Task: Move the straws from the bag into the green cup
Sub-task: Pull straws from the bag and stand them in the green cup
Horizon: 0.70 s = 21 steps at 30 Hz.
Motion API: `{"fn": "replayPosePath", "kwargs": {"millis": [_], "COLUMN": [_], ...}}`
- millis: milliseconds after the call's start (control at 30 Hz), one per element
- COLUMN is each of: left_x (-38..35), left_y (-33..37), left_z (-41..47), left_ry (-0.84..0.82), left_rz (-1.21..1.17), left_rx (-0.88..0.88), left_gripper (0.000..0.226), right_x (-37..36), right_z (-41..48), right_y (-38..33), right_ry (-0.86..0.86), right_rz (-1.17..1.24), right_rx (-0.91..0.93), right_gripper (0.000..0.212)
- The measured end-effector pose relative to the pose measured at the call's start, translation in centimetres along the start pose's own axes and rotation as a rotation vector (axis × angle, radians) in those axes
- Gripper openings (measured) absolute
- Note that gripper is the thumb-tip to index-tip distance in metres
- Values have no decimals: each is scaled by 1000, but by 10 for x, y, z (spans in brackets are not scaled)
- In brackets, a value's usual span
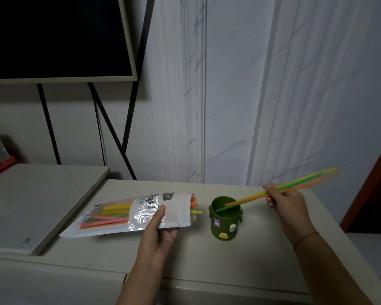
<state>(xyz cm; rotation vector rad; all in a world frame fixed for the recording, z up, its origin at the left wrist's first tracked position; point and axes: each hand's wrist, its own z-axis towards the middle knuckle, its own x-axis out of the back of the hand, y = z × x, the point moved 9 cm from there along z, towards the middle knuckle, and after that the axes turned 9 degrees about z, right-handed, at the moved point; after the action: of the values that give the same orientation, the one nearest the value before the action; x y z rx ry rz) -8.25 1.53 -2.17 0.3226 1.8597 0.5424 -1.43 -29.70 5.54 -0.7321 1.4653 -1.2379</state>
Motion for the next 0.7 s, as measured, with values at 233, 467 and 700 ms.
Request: {"fn": "replayPosePath", "kwargs": {"millis": [233,467,700], "left_x": [-10,-15,-17], "left_y": [-12,-21,-29], "left_z": [-3,-3,-4], "left_ry": [-35,-49,-67], "left_rz": [31,37,117], "left_rx": [23,50,42], "left_gripper": [44,44,55], "right_x": [-29,-35,-26], "right_z": [-6,-15,-44], "right_y": [37,52,67], "right_ry": [-115,-162,-164], "right_rz": [-188,-130,-74], "right_rx": [-39,-114,-267], "right_gripper": [10,15,8]}}
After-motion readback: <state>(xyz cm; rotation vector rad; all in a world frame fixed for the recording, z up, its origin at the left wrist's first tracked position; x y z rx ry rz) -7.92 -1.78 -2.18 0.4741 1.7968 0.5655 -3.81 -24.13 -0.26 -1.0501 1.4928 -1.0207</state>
